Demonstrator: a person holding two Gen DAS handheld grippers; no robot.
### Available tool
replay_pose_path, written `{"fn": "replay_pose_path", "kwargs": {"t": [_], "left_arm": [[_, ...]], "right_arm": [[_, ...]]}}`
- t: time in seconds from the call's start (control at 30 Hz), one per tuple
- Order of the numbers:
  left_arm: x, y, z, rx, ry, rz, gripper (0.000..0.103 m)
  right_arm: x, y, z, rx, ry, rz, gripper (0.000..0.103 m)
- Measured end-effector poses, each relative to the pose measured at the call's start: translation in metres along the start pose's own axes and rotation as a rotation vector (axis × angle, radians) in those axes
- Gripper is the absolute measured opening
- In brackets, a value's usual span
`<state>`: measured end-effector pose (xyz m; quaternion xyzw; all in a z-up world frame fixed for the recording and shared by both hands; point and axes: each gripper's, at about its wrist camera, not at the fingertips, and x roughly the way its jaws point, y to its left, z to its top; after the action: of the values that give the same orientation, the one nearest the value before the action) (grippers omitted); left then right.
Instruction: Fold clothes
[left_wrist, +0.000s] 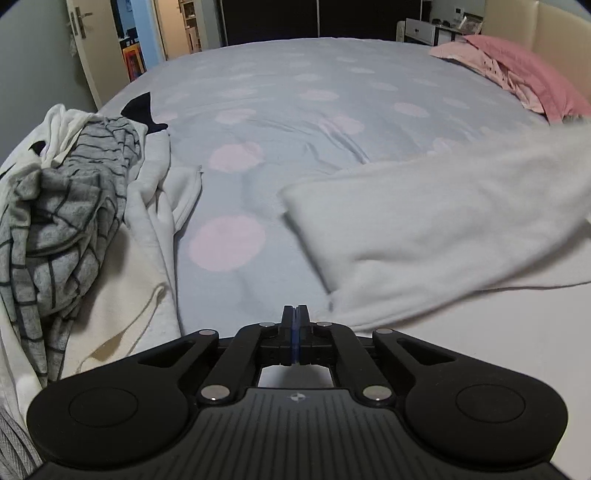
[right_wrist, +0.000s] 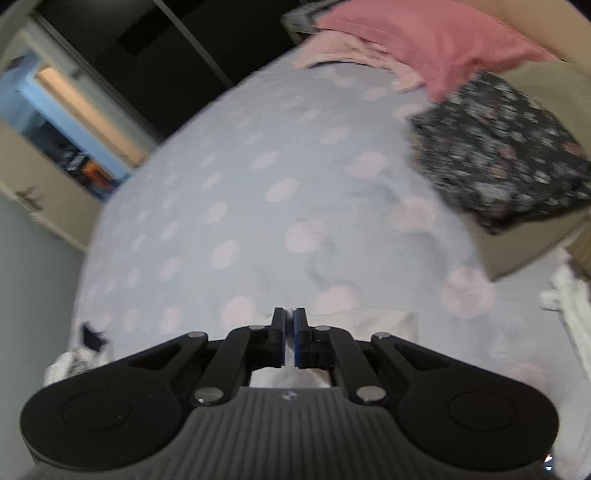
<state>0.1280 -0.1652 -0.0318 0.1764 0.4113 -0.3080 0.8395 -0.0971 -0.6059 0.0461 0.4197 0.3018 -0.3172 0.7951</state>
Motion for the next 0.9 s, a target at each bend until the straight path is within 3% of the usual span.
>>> {"fn": "replay_pose_path", "kwargs": {"t": [0.13,0.3,0.33,0.4,0.47,0.57,0.63,0.77,0.9], "left_arm": [[-0.001,0.0,-0.001,-0.015,0.007,-0.009,0.0],[0.006,0.004,0.01,-0.068,0.006,-0.057,0.001],[0.008,0.005,0.014,-0.084,0.008,-0.066,0.003],[0.012,0.006,0.021,-0.113,0.012,-0.083,0.016],[0.017,0.006,0.027,-0.138,0.011,-0.104,0.023],[0.025,0.003,0.036,-0.168,0.016,-0.129,0.03],[0.033,0.0,0.041,-0.174,0.025,-0.135,0.03],[0.047,-0.006,0.045,-0.172,0.044,-0.133,0.03],[0.056,-0.005,0.045,-0.211,0.057,-0.156,0.03]], "right_arm": [[0.025,-0.035,-0.001,0.07,0.041,-0.097,0.004],[0.061,-0.06,-0.013,0.063,0.104,-0.179,0.005],[0.067,-0.062,-0.015,0.059,0.109,-0.184,0.005],[0.073,-0.063,-0.018,0.043,0.11,-0.179,0.005],[0.075,-0.064,-0.018,0.032,0.099,-0.171,0.012],[0.076,-0.068,-0.015,0.019,0.07,-0.172,0.015],[0.076,-0.073,-0.015,0.014,0.074,-0.172,0.017],[0.083,-0.087,-0.021,0.017,0.113,-0.172,0.035],[0.095,-0.102,-0.035,0.026,0.185,-0.2,0.035]]}}
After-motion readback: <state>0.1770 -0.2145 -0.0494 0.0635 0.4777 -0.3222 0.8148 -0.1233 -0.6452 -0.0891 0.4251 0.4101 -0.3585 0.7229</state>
